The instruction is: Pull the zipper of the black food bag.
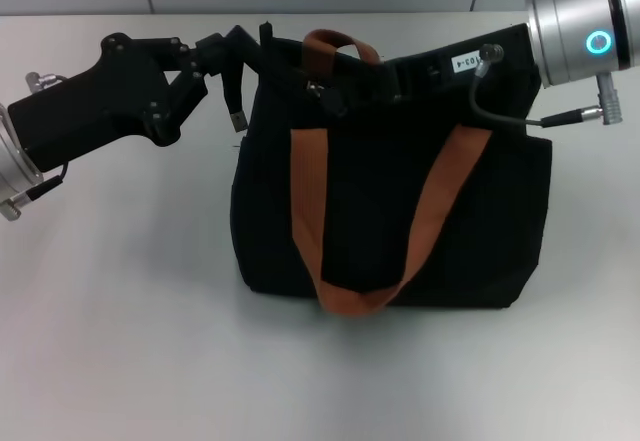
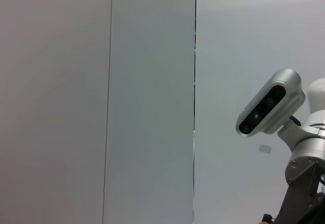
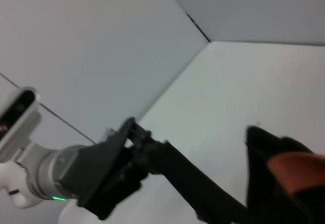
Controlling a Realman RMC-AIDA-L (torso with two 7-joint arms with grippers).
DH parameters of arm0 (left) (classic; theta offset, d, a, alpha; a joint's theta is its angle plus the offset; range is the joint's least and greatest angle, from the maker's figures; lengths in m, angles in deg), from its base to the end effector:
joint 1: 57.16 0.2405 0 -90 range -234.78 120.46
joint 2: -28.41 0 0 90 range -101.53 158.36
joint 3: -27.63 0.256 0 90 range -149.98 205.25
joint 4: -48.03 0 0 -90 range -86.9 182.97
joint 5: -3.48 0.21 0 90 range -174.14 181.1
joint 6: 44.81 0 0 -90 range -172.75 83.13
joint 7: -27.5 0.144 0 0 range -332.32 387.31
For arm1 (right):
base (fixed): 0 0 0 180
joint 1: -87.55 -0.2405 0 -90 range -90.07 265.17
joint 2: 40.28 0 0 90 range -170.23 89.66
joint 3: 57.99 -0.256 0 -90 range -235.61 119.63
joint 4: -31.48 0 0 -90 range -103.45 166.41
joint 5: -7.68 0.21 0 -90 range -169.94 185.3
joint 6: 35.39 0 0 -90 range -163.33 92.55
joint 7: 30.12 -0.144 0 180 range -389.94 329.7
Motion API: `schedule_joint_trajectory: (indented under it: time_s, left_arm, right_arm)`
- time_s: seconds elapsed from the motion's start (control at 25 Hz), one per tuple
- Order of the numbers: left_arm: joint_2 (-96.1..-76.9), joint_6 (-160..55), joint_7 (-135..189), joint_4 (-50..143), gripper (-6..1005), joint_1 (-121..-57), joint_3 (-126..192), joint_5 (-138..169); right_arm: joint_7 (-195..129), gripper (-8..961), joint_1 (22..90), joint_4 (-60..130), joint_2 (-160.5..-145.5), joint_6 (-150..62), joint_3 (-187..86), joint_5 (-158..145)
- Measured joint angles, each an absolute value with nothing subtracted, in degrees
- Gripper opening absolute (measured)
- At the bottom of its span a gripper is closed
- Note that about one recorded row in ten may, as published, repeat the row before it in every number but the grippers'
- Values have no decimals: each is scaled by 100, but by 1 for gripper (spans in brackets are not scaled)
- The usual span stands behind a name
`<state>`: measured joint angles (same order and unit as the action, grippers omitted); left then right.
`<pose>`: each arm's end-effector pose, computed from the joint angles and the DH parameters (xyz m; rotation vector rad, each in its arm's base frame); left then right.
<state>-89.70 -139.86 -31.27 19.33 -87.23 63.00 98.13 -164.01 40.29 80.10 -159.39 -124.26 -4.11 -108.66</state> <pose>-0.2432 0.3321 0.0235 -2.4321 -0.2540 -1.1202 0.1265 0.3888 -0.0064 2.7956 -1.2683 -0.5190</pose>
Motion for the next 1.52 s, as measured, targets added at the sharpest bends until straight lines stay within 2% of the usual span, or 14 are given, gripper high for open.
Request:
schedule_joint_trajectory:
  time_s: [1.52]
  left_arm:
    - [-8927, -13947, -3192, 1920, 25, -8634, 6137, 9804]
  right_arm:
    - [-17887, -1, 4761, 10388, -15946, -12870, -454, -12343]
